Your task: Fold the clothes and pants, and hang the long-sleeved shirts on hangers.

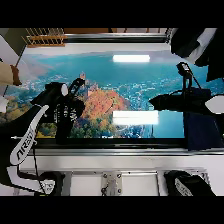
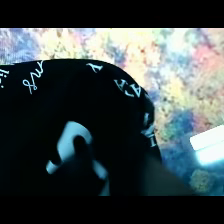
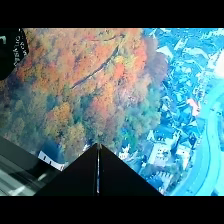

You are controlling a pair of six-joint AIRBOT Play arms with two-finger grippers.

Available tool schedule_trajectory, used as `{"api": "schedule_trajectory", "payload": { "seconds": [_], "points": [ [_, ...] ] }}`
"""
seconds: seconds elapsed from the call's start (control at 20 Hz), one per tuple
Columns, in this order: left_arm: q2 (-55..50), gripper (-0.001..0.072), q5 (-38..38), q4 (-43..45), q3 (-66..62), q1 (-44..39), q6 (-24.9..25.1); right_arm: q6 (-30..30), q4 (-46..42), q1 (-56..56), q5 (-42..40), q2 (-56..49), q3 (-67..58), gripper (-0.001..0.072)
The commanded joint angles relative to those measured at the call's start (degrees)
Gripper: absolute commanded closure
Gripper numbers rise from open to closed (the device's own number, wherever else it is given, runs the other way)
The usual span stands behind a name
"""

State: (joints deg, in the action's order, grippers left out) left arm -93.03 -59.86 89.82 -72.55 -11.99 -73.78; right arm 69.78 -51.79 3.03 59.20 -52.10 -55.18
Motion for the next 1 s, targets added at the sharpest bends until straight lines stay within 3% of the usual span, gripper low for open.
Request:
{"api": "schedule_trajectory", "payload": {
  "seconds": [0.0,0.25,0.5,0.7,0.8,0.95],
  "points": [
    [-1.9,0.0700,-3.5,3.4,-4.4,-1.3,-5.8,0.0,0.0,0.0,0.0,0.0,0.0,0.0695],
    [8.1,0.0701,-8.5,2.9,-19.0,-6.2,-5.7,0.0,0.7,0.0,0.0,0.0,0.0,0.0695],
    [20.6,0.0701,-9.6,2.5,-29.8,-17.3,-5.8,-0.3,12.0,-0.3,-1.9,0.2,-0.3,0.0695],
    [26.0,0.0701,-8.6,-8.7,-25.7,-23.7,-5.7,0.9,12.0,-5.7,-6.1,1.7,-2.4,0.0697],
    [26.7,0.0701,-7.3,-10.0,-20.5,-25.4,-5.8,0.9,12.0,-8.2,-5.8,3.0,-2.4,0.0697],
    [26.0,0.0700,1.1,-10.7,-12.3,-24.7,-11.2,0.9,11.9,-9.1,-5.2,4.0,-2.4,0.0697]
  ]
}}
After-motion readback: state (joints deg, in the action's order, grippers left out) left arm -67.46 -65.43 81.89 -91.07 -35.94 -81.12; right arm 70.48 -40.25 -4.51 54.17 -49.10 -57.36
